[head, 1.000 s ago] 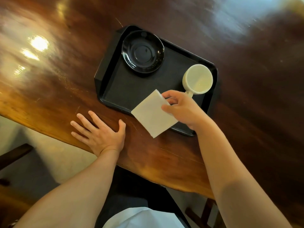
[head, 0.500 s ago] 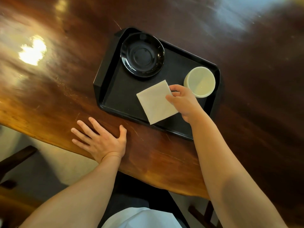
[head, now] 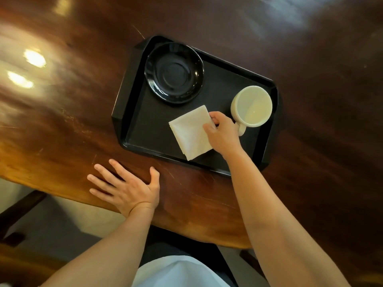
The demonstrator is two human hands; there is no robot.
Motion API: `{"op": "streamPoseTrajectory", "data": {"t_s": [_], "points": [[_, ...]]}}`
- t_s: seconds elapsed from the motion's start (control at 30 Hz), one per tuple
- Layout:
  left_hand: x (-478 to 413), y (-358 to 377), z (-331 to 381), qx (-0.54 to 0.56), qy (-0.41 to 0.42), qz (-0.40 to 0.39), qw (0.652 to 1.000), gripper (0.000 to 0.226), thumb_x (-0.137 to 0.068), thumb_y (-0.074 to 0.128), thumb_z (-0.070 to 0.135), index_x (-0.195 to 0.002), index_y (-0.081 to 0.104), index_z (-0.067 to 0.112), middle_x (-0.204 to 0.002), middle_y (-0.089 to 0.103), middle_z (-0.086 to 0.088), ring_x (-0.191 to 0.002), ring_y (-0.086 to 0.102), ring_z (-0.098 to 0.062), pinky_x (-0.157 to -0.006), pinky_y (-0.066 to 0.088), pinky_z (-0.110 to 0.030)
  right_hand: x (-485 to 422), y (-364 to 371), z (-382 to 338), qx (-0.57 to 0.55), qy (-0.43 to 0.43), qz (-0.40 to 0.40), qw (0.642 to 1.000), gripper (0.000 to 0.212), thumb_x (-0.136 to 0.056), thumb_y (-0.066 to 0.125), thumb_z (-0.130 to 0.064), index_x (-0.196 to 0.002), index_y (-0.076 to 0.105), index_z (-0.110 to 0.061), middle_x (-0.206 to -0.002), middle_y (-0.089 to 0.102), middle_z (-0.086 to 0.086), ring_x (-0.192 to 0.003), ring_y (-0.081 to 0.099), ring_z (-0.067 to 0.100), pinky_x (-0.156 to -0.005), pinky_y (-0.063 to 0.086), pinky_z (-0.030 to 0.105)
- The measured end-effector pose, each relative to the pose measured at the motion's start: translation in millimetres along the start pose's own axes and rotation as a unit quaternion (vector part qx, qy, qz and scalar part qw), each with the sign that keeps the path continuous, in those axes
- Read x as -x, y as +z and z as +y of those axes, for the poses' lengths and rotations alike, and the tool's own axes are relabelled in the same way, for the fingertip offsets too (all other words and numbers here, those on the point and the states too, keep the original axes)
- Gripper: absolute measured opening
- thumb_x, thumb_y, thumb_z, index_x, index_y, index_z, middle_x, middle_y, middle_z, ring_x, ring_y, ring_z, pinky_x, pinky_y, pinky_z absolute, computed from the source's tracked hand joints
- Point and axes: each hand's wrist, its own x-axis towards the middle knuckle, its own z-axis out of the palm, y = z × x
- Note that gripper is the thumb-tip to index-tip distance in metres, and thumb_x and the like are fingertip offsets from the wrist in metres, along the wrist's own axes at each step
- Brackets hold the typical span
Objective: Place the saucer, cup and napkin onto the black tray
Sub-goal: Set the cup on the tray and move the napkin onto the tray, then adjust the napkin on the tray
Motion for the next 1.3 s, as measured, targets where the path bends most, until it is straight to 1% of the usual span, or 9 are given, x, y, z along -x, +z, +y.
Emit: {"op": "streamPoseTrajectory", "data": {"t_s": [0.2,0.4,0.47,0.73,0.83,0.93,1.07,1.17,1.3], "points": [[-0.6,-1.1,0.3,-0.004,0.002,-0.015,1.0,0.104,-0.083,0.041,0.071,-0.162,0.015,0.008,-0.17,0.006,-0.024,-0.155,0.001,-0.05,-0.122,0.002,-0.065,1.4,14.8,0.8,0.056,-0.011,0.059,0.997,0.045,-0.097,0.059,-0.016,-0.142,0.053,-0.017,-0.132,0.057,0.005,-0.114,0.058,0.018,-0.085,0.043,0.025],[-0.7,-1.9,0.9,-0.003,-0.003,-0.03,1.0,0.105,-0.083,0.04,0.071,-0.162,0.013,0.009,-0.17,0.004,-0.023,-0.156,0.0,-0.05,-0.123,0.002,-0.065,5.1,18.1,-2.2,0.085,0.005,0.066,0.994,0.048,-0.096,0.061,-0.016,-0.144,0.051,-0.02,-0.137,0.055,0.007,-0.112,0.058,0.017,-0.084,0.044,0.025],[-0.7,-2.3,1.8,-0.002,-0.004,-0.034,0.999,0.105,-0.083,0.039,0.072,-0.163,0.012,0.01,-0.17,0.004,-0.023,-0.156,0.001,-0.05,-0.123,0.003,-0.066,7.5,17.0,-1.6,0.082,0.009,0.07,0.994,0.047,-0.096,0.061,-0.016,-0.142,0.052,-0.02,-0.134,0.056,0.007,-0.105,0.056,0.014,-0.083,0.043,0.025],[-0.4,-3.7,2.0,0.004,-0.002,-0.037,0.999,0.105,-0.083,0.039,0.072,-0.163,0.012,0.01,-0.17,0.004,-0.022,-0.156,0.001,-0.049,-0.123,0.003,-0.066,32.4,23.4,14.6,0.025,0.053,0.103,0.993,0.044,-0.096,0.056,-0.017,-0.139,0.052,-0.014,-0.123,0.057,0.009,-0.105,0.054,0.019,-0.083,0.041,0.027],[-0.2,-3.7,1.5,0.0,0.0,-0.032,0.999,0.104,-0.083,0.04,0.071,-0.162,0.012,0.011,-0.17,0.004,-0.022,-0.156,0.002,-0.049,-0.123,0.004,-0.066,38.1,18.8,19.4,0.009,0.063,0.087,0.994,0.043,-0.094,0.058,-0.02,-0.137,0.055,-0.014,-0.119,0.061,0.007,-0.105,0.058,0.019,-0.082,0.046,0.028],[0.3,-3.5,0.1,0.001,-0.003,-0.031,1.0,0.105,-0.082,0.041,0.071,-0.162,0.012,0.011,-0.17,0.004,-0.022,-0.156,0.001,-0.049,-0.123,0.003,-0.065,51.5,10.8,26.8,0.009,0.071,0.041,0.997,0.04,-0.097,0.062,-0.022,-0.136,0.055,-0.016,-0.105,0.064,0.0,-0.095,0.062,0.015,-0.083,0.052,0.029],[0.1,-2.7,3.1,0.003,-0.005,-0.027,1.0,0.105,-0.082,0.04,0.072,-0.162,0.011,0.011,-0.171,0.004,-0.021,-0.156,0.001,-0.048,-0.123,0.003,-0.065,62.2,9.5,36.9,0.009,0.07,0.029,0.997,0.038,-0.097,0.065,-0.023,-0.133,0.055,-0.016,-0.094,0.06,-0.005,-0.087,0.061,0.013,-0.08,0.051,0.026],[-0.4,-2.7,1.1,-0.003,-0.002,-0.024,1.0,0.105,-0.082,0.043,0.071,-0.162,0.011,0.012,-0.171,0.003,-0.021,-0.156,0.001,-0.048,-0.123,0.003,-0.065,64.7,11.8,39.4,0.017,0.068,0.031,0.997,0.029,-0.096,0.066,-0.023,-0.122,0.06,-0.014,-0.093,0.061,-0.004,-0.09,0.064,0.016,-0.078,0.051,0.026],[0.1,-1.5,3.4,-0.002,-0.006,-0.019,1.0,0.104,-0.086,0.055,0.068,-0.162,0.011,0.012,-0.171,0.003,-0.021,-0.156,0.0,-0.048,-0.124,0.003,-0.064,62.1,4.8,41.3,0.006,0.074,0.013,0.997,0.032,-0.095,0.067,-0.025,-0.124,0.06,-0.014,-0.096,0.063,-0.004,-0.089,0.061,0.013,-0.079,0.049,0.026]]}}
